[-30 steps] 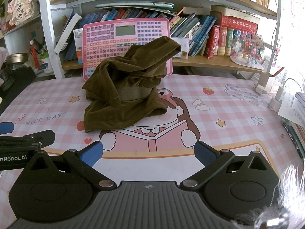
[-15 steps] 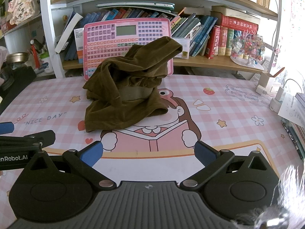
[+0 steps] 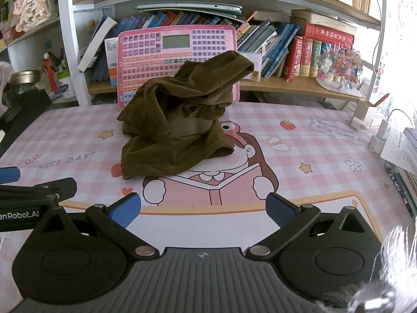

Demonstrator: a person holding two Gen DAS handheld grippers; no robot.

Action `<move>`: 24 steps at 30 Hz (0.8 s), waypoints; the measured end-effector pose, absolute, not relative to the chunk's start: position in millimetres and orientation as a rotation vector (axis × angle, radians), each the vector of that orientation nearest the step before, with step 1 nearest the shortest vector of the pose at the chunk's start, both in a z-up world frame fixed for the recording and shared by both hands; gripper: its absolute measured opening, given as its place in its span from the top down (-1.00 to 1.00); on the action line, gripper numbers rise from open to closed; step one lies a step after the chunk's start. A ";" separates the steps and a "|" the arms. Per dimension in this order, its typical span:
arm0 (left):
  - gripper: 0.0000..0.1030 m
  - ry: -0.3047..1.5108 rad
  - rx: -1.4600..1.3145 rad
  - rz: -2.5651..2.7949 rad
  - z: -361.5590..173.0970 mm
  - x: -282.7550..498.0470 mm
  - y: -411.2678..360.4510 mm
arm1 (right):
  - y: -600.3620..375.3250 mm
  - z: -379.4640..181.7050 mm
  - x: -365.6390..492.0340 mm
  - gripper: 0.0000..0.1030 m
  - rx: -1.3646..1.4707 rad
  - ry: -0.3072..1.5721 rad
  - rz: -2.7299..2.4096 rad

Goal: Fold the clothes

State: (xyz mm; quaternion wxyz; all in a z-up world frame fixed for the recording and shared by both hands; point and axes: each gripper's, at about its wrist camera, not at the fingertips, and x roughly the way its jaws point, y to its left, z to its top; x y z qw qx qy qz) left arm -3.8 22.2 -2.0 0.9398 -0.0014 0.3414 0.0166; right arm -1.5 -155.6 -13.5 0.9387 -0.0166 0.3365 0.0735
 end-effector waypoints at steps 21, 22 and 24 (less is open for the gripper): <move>-1.00 0.713 -0.008 0.011 -8.4 -23.9 30.7 | -143.4 -16.8 -30.7 -1.00 -0.044 0.709 0.131; -1.00 0.715 -0.008 0.010 -8.7 -24.6 30.5 | -143.6 -17.3 -32.6 -1.00 -0.044 0.712 0.129; -1.00 0.717 -0.010 0.009 -9.2 -25.8 30.1 | -144.1 -17.7 -34.5 -1.00 -0.045 0.717 0.128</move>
